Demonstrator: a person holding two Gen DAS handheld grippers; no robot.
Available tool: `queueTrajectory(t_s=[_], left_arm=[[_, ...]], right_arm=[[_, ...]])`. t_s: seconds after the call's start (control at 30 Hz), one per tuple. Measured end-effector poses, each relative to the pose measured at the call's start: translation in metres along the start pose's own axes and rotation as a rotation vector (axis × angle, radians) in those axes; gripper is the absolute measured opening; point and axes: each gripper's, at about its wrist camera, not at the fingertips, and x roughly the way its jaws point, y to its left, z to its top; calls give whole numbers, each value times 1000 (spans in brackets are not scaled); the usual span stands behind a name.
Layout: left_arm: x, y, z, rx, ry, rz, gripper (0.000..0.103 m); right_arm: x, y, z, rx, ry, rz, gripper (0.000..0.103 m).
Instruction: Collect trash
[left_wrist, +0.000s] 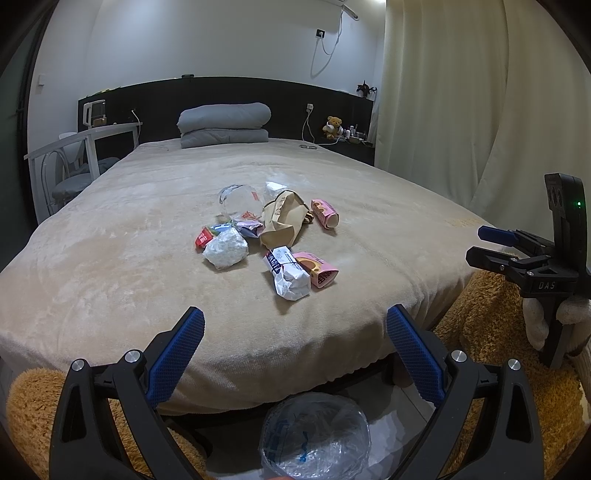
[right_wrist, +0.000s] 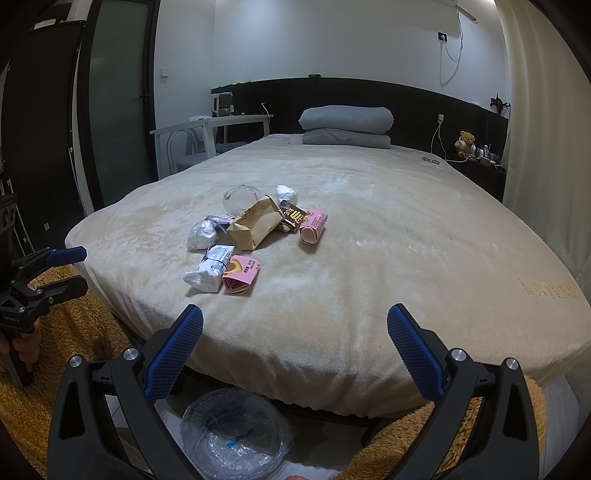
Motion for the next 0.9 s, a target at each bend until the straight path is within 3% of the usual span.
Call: queueTrajectory(t_s=[0.53, 0.9], left_arm=[[16, 2, 0, -62, 63, -34, 97], [47, 32, 18, -165, 141, -25, 97]], right_arm=[[4, -7, -3, 46, 41, 26, 99], [42, -19, 34, 88, 83, 138, 99]])
